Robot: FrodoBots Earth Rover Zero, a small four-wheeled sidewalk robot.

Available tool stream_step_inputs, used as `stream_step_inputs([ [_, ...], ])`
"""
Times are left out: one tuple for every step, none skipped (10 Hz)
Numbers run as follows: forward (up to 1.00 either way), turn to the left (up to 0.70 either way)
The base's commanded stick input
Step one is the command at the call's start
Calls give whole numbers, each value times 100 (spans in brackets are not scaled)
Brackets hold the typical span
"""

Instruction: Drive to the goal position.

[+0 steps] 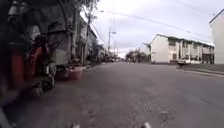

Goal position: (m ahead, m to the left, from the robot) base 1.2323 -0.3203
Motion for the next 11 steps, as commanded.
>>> stream_step_inputs([
  [85, 0],
  [85, 0],
  [85, 0],
  [85, 0],
  [85, 0],
  [85, 0],
  [85, 0],
  [85, 0],
  [85, 0],
  [85, 0],
  [85, 0],
])
